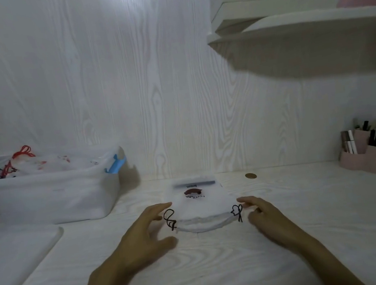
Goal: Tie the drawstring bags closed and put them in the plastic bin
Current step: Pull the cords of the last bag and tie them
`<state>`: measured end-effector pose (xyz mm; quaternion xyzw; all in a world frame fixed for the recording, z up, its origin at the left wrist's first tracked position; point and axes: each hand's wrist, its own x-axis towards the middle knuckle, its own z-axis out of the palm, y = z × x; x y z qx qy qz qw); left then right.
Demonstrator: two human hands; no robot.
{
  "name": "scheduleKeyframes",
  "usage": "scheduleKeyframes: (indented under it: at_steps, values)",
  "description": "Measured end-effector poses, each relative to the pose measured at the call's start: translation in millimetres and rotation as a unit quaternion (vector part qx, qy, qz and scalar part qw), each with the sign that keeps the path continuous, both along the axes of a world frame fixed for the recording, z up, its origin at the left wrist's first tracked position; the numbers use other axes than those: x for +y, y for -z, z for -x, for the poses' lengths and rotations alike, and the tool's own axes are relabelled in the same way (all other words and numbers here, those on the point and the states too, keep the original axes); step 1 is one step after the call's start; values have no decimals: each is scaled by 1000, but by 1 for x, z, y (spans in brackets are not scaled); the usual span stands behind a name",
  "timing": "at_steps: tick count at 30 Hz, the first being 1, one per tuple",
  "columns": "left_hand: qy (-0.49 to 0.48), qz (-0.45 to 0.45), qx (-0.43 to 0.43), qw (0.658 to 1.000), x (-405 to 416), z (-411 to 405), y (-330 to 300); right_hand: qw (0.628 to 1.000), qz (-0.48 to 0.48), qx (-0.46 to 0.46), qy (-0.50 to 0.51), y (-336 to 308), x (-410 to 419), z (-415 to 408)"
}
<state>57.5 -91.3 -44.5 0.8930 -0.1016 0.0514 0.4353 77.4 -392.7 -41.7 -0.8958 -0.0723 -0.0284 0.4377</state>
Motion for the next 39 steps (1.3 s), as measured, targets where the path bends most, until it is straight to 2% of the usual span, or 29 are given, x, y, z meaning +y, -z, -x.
scheduleKeyframes:
  at_steps: [2, 3, 5, 7, 10, 13, 18, 23, 28, 31, 33, 35, 37, 39]
  values:
    - [-18, 18, -11, 1000, 1, -4, 2, 999, 4, -45, 0, 3, 2, 2]
    - [-31, -2, -24, 999, 0, -6, 4, 997, 17, -69, 2, 4, 5, 2]
    - [-58, -123, -66, 988, -5, -6, 5, 995, 29, -98, 19, 8, 10, 1]
    - [-109, -178, -130, 969, -8, -7, 4, 991, 25, -123, 47, 11, 10, -1]
    - [-160, -173, -149, 961, -11, -7, 1, 987, -23, -138, 79, 7, 8, 1]
    - [-191, -122, -130, 965, -11, -8, 6, 986, -67, -129, 85, 3, 6, 3]
    - [-233, -141, -118, 955, 4, -10, 9, 976, -25, -146, 162, 4, -9, -1]
    - [-331, -74, -82, 937, 29, -7, 4, 955, -3, -137, 263, 3, -34, 1]
    - [-398, -56, -58, 914, 38, -2, 2, 937, 30, -129, 322, 7, -47, 2]
    - [-359, -26, -42, 932, 33, -2, 4, 940, 89, -122, 307, 10, -46, 1]
    - [-285, 141, -15, 948, 30, -6, -3, 950, 139, -85, 266, 8, -45, 1]
    - [-232, 295, 3, 927, 28, -3, -15, 956, 168, -51, 235, 3, -41, 2]
    - [-255, 307, -48, 916, 26, -7, -20, 961, 141, -86, 223, -3, -31, 1]
    - [-249, 245, -99, 932, 20, -11, -21, 975, 91, -111, 171, -10, -13, -2]
